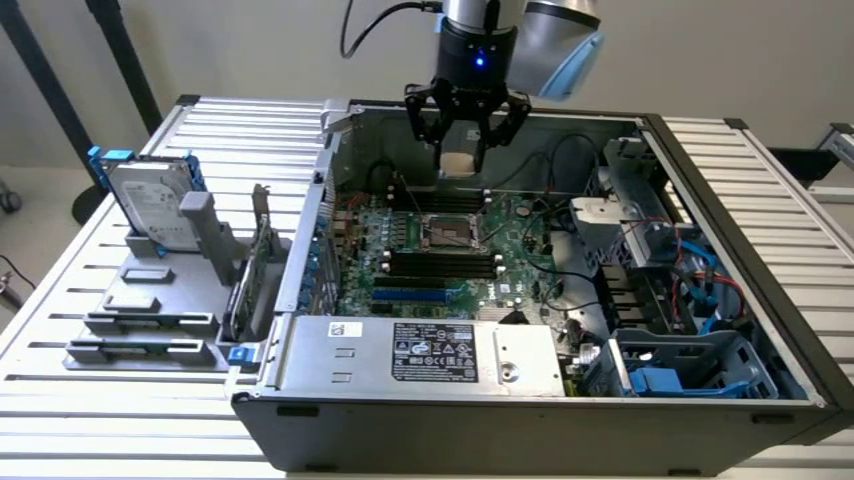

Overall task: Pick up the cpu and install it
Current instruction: 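Pick up the cpu and move it towards the insertion slot, then place the cpu into insertion slot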

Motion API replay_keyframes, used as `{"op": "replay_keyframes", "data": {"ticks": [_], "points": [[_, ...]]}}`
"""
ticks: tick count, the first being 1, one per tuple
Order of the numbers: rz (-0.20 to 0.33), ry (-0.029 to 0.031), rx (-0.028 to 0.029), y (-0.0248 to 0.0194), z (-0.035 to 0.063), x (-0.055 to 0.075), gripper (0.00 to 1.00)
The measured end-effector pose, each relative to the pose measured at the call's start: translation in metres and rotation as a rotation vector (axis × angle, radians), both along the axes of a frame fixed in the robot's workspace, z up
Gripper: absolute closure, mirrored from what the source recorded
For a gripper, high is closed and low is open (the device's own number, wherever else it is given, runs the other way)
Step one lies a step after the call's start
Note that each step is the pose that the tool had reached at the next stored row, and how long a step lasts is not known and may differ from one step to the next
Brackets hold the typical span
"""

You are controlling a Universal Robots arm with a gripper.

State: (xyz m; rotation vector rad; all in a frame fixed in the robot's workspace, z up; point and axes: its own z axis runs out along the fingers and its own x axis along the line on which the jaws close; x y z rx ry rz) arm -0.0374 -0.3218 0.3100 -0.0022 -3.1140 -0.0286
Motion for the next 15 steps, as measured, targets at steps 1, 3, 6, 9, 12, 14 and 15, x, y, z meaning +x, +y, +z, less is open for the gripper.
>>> {"op": "replay_keyframes", "data": {"ticks": [1, 3, 6, 9, 12, 14, 15], "points": [[0.000, 0.0000, 0.0000, 0.0000, 0.0000, 0.0000, 0.45], [0.000, -0.0001, 0.0002, 0.0000, -0.0001, 0.0001, 0.45], [0.000, 0.0000, 0.0001, 0.0000, -0.0001, 0.0000, 0.45], [0.000, -0.0001, 0.0002, 0.0000, -0.0001, 0.0001, 0.45], [0.000, -0.0001, 0.0002, 0.0000, -0.0001, 0.0001, 0.45], [0.000, -0.0001, 0.0002, 0.0000, -0.0001, 0.0000, 0.45], [0.000, -0.0001, 0.0002, 0.0000, -0.0001, 0.0001, 0.45]]}}
